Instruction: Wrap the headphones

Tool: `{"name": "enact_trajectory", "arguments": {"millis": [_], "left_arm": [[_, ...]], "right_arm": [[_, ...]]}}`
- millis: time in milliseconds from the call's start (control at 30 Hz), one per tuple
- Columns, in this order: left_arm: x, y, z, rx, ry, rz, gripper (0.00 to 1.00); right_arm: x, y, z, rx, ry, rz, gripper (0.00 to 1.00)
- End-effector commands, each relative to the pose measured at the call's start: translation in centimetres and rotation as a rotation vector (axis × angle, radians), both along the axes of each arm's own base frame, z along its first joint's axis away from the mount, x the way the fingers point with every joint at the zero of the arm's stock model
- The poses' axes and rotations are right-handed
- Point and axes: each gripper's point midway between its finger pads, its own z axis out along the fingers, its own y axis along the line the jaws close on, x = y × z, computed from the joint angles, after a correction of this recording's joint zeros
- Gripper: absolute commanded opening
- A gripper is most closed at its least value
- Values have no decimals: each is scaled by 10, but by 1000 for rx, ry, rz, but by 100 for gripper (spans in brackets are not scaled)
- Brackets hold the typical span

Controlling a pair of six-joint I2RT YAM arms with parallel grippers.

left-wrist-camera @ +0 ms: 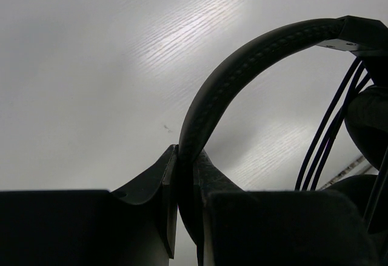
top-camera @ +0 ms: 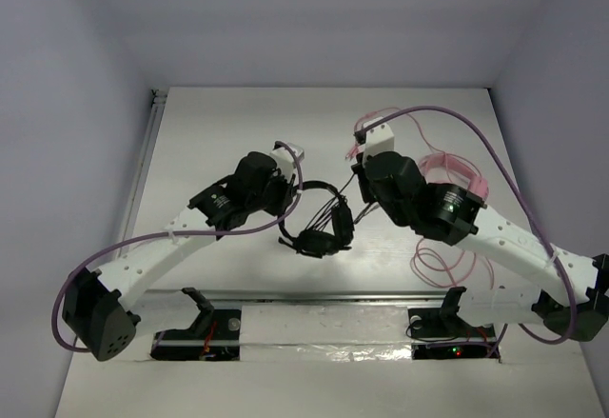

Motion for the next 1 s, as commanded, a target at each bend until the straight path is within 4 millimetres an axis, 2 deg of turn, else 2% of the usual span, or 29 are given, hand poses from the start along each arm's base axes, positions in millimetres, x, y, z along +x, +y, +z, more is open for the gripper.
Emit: {"name": "enact_trajectory", "arguments": {"millis": [0, 167, 233, 333, 433, 467, 600, 667, 733, 767, 800, 867, 900, 967], "left_arm": [[-11, -21, 29, -142, -29, -117, 0], [-6, -18, 37, -182, -35, -118, 0], [-9, -23, 44, -230, -29, -155, 0], [2, -12, 61, -284, -54, -116, 0], [-1, -16, 81, -384, -54, -178, 0], [-4, -20, 86, -405, -54, -203, 0], [-3, -21, 117, -509, -82, -250, 0], [-5, -22, 131, -559, -84, -271, 0], [-13, -30, 145, -611, -73, -332, 0], [-15, -32, 145, -623, -53, -347, 0], [-19, -36, 155, -649, -70, -388, 0], [-22, -40, 162, -684, -45, -411, 0], [-24, -42, 165, -697, -38, -429, 0], [-27, -44, 172, -731, -7, -436, 0]], "right_arm": [[22, -14, 4, 23, -56, -89, 0], [40, -27, -8, 34, -65, -169, 0], [46, -31, -13, 41, -68, -187, 0], [49, -36, -25, 73, -52, -213, 0], [47, -26, -30, 145, -29, -171, 0], [44, -23, -40, 161, -9, -166, 0], [39, 0, -45, 282, 13, -79, 0], [34, 6, -37, 344, -7, -36, 0], [29, 23, -34, 425, -26, 71, 0], [28, 25, -29, 453, -38, 100, 0], [25, 37, -19, 502, -56, 168, 0], [24, 45, -25, 516, -55, 218, 1], [21, 53, -19, 545, -71, 262, 1], [25, 53, -23, 569, -68, 270, 1]]}}
